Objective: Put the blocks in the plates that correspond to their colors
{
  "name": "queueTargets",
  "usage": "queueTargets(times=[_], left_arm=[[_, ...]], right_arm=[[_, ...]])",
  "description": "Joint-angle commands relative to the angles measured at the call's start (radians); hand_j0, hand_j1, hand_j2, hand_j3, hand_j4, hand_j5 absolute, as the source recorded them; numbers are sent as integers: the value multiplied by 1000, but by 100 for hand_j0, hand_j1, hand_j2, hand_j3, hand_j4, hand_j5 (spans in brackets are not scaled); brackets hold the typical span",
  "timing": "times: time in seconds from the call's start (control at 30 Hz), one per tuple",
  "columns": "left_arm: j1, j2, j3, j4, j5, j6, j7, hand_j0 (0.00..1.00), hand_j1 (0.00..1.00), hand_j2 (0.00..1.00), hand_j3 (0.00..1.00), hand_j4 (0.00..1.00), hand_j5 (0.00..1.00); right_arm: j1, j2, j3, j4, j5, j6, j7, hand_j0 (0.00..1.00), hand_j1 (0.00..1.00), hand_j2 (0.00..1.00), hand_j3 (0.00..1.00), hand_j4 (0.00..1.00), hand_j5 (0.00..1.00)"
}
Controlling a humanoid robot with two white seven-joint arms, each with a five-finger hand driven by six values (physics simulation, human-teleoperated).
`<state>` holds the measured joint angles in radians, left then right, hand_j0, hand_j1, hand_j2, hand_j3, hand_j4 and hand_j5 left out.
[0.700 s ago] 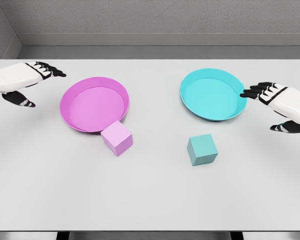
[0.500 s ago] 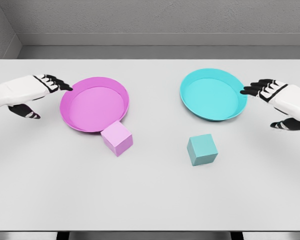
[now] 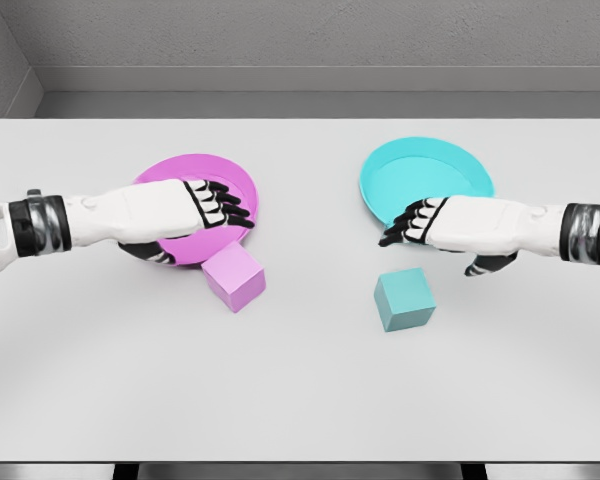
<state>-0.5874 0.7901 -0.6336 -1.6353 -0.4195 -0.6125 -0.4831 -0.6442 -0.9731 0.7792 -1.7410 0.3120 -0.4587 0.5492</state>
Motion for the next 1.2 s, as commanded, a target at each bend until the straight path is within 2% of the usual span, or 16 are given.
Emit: queueTargets(times=[0.0,0.2,0.3,0.63,0.87,1.07,1.17], left_arm=[[-3,-25,-80,-8,2,2,-3,100,100,100,100,100,100],[-12,-28,-107,-23,-42,2,-5,100,100,100,100,100,100],[-12,-42,-109,-23,-65,2,-3,100,100,100,100,100,100],[-63,-68,-187,-15,-114,2,-5,100,100,100,100,100,100],[-77,-66,-207,-15,-157,2,-8,100,100,100,100,100,100],[-98,-63,-228,-15,-173,2,-35,100,100,100,100,100,100],[-103,-55,-230,-15,-182,2,-35,100,100,100,100,100,100]], right_arm=[[0,28,64,2,24,2,37,100,100,100,100,100,100],[-9,30,86,-2,42,-2,47,100,100,100,100,100,100],[-34,56,100,-3,42,-3,47,100,100,100,100,100,100],[-34,56,130,-5,42,-37,62,100,100,100,100,100,100],[-34,56,137,0,47,-37,62,100,100,100,100,100,100],[-34,54,137,-2,73,-37,62,65,65,65,65,65,65],[-34,54,137,-2,75,-37,62,63,63,63,63,63,63]])
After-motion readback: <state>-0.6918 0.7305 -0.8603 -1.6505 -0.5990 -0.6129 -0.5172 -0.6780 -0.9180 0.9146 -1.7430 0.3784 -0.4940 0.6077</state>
